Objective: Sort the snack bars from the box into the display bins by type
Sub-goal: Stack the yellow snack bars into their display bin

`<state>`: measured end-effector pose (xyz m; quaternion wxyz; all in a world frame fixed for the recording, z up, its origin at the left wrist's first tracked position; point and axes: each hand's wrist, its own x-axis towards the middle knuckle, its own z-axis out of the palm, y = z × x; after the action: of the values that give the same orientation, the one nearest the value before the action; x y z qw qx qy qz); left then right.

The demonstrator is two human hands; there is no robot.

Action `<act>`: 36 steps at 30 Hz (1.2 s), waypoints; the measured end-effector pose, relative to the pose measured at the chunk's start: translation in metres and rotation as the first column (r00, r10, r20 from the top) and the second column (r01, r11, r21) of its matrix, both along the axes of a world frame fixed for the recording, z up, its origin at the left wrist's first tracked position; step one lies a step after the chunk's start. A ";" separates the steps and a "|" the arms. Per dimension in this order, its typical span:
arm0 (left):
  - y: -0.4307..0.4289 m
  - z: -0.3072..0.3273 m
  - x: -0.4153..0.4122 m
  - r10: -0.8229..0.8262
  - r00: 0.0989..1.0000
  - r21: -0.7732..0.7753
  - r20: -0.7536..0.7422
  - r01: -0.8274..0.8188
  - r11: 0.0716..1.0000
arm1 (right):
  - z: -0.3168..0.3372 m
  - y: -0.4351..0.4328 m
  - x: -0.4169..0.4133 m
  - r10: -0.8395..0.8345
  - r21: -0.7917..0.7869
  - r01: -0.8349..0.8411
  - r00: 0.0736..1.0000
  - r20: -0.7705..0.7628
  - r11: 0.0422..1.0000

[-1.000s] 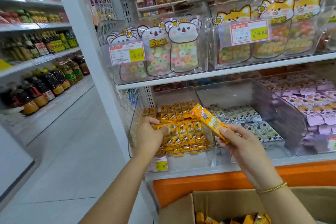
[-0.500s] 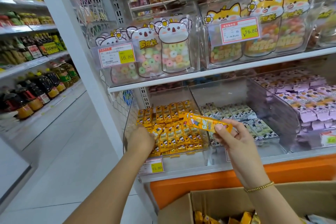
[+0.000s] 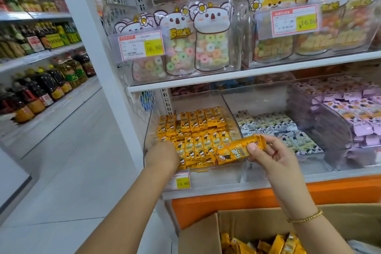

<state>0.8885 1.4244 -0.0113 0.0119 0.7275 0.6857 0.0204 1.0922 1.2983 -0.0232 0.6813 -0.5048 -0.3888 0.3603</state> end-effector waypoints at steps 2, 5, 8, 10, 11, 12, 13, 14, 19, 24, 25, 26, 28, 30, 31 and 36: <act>-0.004 -0.001 0.000 0.022 1.000 0.013 0.006 -0.022 1.000 | 0.001 0.002 -0.007 0.028 0.010 -0.028 0.999 0.019 1.000; -0.006 0.000 -0.002 -0.027 0.996 0.037 0.082 0.024 0.999 | 0.008 0.011 -0.015 0.051 0.023 -0.053 0.997 0.061 0.998; -0.010 0.006 -0.005 -0.104 0.973 0.123 0.204 0.080 0.989 | 0.017 0.044 -0.019 0.025 0.002 -0.026 0.984 0.176 1.000; -0.017 0.007 -0.006 -0.150 0.955 0.171 0.257 0.107 0.979 | 0.023 0.076 -0.025 0.035 -0.028 -0.029 0.968 0.248 0.999; -0.019 0.003 -0.005 -0.163 0.951 0.174 0.264 0.119 0.977 | 0.025 0.096 -0.029 0.040 -0.045 -0.029 0.960 0.277 0.999; -0.022 -0.001 -0.004 -0.179 0.952 0.161 0.249 0.141 0.977 | 0.029 0.115 -0.034 0.045 -0.068 -0.024 0.947 0.317 0.997; -0.022 -0.005 -0.002 -0.189 0.957 0.129 0.219 0.163 0.978 | 0.035 0.134 -0.039 0.053 -0.099 -0.017 0.925 0.376 0.995; -0.021 -0.008 0.000 -0.190 0.963 0.096 0.194 0.174 0.980 | 0.039 0.153 -0.043 0.066 -0.135 -0.008 0.897 0.437 0.991; -0.004 -0.008 -0.003 -0.151 0.958 0.028 0.244 0.149 0.988 | 0.041 0.223 -0.061 0.318 -0.347 -0.140 0.783 0.534 0.927; 0.001 -0.012 0.000 -0.136 0.961 0.019 0.241 0.135 0.991 | 0.036 0.243 -0.077 0.524 -0.454 -0.276 0.574 0.629 0.847; 0.004 -0.013 -0.001 -0.143 0.960 0.008 0.239 0.146 0.989 | 0.034 0.246 -0.078 0.559 -0.503 -0.262 0.527 0.641 0.823; 0.007 -0.012 -0.003 -0.151 0.958 -0.009 0.242 0.158 0.987 | 0.034 0.249 -0.079 0.588 -0.547 -0.241 0.477 0.653 0.802; 0.012 -0.013 -0.005 -0.172 0.950 -0.040 0.259 0.188 0.981 | 0.039 0.257 -0.077 0.601 -0.575 -0.193 0.384 0.702 0.795; 0.015 -0.014 -0.006 -0.175 0.943 -0.052 0.285 0.197 0.979 | 0.048 0.263 -0.072 0.583 -0.570 -0.136 0.277 0.764 0.811; 0.016 -0.015 -0.005 -0.175 0.940 -0.060 0.292 0.201 0.978 | 0.052 0.265 -0.071 0.583 -0.573 -0.115 0.234 0.778 0.811; 0.026 -0.018 -0.001 -0.210 0.949 -0.106 0.236 0.240 0.965 | 0.042 0.271 -0.072 0.528 -0.522 -0.084 0.209 0.823 0.849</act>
<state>0.8880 1.4503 -0.0294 0.1395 0.7919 0.5921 0.0543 1.0205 1.5698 0.0193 0.1157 -0.6438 -0.7342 0.1818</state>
